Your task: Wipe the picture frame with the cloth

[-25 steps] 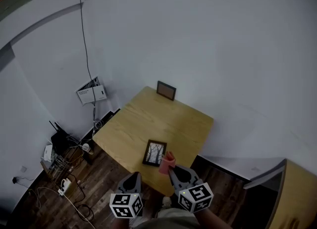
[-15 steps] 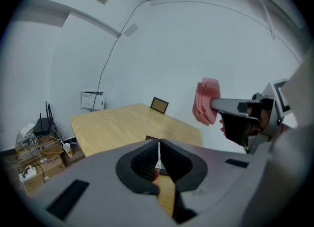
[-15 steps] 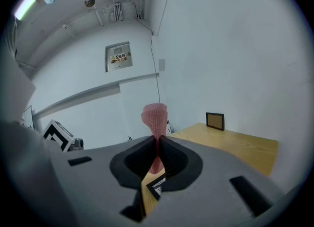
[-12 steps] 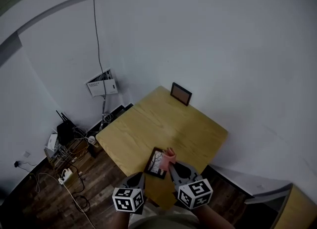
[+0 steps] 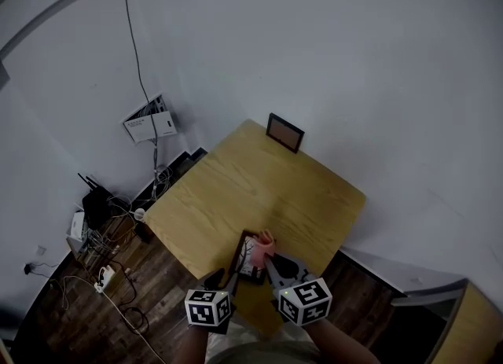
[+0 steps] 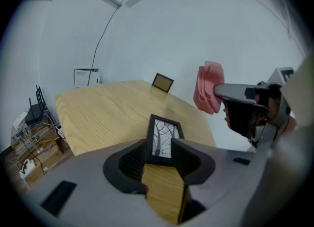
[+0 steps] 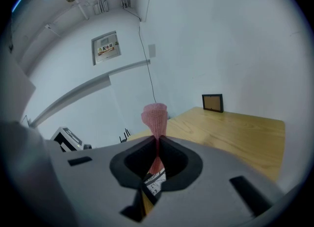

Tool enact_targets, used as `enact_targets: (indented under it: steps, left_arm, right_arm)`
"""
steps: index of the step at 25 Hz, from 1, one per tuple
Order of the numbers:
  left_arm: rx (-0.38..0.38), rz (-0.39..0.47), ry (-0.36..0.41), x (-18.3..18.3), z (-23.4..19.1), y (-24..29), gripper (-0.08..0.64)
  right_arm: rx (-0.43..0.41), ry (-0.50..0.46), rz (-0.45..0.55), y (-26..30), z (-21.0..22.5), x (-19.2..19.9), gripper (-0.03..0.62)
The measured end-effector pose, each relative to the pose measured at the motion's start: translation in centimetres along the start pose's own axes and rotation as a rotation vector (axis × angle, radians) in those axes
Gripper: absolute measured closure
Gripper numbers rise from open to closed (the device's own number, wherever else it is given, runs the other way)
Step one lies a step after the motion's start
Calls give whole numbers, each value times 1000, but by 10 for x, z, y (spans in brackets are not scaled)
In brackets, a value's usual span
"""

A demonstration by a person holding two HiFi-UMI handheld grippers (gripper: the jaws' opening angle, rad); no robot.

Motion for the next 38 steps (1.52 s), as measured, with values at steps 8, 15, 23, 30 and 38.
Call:
enact_targets:
  steps: [8,15,23,30,38]
  left_arm:
    - [23,-122,-9,13,-21,30,426]
    - [80,-188,-7,21,-22,43,451]
    - [118,-203,-42,23,-22,47,454]
    - [124,-209,-28,23,-22,48,460]
    - [101,-206,-41,23,-23,47,460]
  right_arm:
    - [54,51,-113,43,9,38,577]
    - [90,35,-199,87,10,63,577]
    - [179,-72,-359,117,23,95,577]
    - [229,-186,-439,125,26,97,577]
    - [236,-244,-472,122,30,100,577]
Point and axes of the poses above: the fingertips, and each gripper's own axes: y forward along the fingers, z to its right, x out of its underside, the point moved 2 cm from there along -y, backward along the fingers, and after that the axes turned 6 degrees about x, right-handed, at the moved point
